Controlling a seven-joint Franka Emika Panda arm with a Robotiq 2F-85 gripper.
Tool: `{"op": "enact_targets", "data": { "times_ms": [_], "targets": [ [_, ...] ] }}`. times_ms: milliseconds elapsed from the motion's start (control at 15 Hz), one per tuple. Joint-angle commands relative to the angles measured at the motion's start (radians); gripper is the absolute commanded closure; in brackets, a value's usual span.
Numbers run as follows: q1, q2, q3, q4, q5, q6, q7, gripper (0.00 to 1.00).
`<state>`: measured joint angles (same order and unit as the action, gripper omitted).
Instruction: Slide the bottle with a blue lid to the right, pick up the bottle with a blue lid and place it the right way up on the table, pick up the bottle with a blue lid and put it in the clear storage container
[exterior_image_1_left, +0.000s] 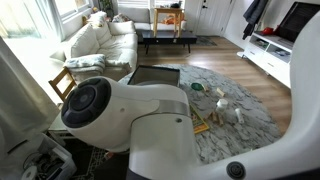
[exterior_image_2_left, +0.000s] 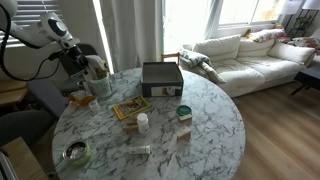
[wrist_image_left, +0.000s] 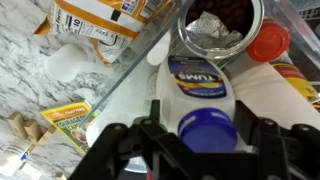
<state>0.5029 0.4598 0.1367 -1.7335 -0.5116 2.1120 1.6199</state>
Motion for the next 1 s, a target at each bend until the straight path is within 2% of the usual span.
{"op": "enact_targets", "data": {
  "times_ms": [0, 333, 533, 933],
  "targets": [
    [0.004, -0.003, -0.018, 0.027, -0.001, -0.043, 0.02, 0.0],
    [-0.013, -0.058, -0.022, 0.06, 0.009, -0.131, -0.02, 0.0],
    [-0.061, -0.127, 0.014, 0.053, 0.069, -0.138, -0.2, 0.0],
    [-0.155, -0.296, 0.045, -0.008, 0.183, -0.036, -0.646, 0.0]
  ]
}}
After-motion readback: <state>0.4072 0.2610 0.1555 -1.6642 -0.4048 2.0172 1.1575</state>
